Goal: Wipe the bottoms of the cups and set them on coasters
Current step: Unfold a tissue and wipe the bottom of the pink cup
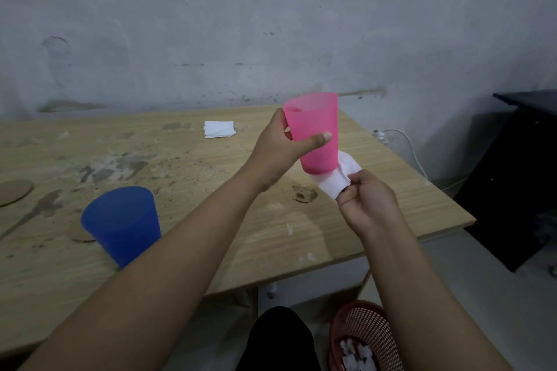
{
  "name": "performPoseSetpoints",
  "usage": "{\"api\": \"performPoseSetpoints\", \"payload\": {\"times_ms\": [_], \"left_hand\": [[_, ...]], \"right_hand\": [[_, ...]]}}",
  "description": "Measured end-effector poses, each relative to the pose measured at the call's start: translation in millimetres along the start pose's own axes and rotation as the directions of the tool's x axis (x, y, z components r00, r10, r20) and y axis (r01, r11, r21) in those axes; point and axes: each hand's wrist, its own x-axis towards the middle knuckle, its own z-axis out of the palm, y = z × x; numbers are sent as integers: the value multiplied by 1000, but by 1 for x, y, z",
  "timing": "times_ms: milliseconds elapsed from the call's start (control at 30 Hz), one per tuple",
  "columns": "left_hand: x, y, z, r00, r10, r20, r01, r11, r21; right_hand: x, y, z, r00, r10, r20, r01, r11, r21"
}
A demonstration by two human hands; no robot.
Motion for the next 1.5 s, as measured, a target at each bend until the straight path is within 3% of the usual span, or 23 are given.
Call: {"api": "performPoseSetpoints", "payload": {"times_ms": [300, 433, 600, 867, 1100, 1500], "left_hand": [[1, 5, 5, 998, 26, -57, -25, 1000, 6], [3, 6, 2, 997, 41, -63, -41, 999, -7], [5, 7, 4, 999, 24, -21, -24, 1000, 6], [11, 6, 9, 1000, 23, -17, -23, 1000, 13], [33, -4, 11, 1000, -14, -23, 14, 1000, 17], [77, -74, 27, 979, -186, -79, 191, 980, 60]], "right_hand": [[-13, 19, 12, 995, 11, 102, -13, 1000, 26], [-17, 11, 4, 997, 33, 69, -33, 999, 6], [-8, 8, 0, 995, 8, -94, -10, 1000, -28], [-10, 11, 12, 1000, 22, 7, -22, 999, 41], [7, -2, -11, 974, -37, -222, -1, 986, -168], [43, -9, -31, 958, -27, -284, -113, 877, -466]]}}
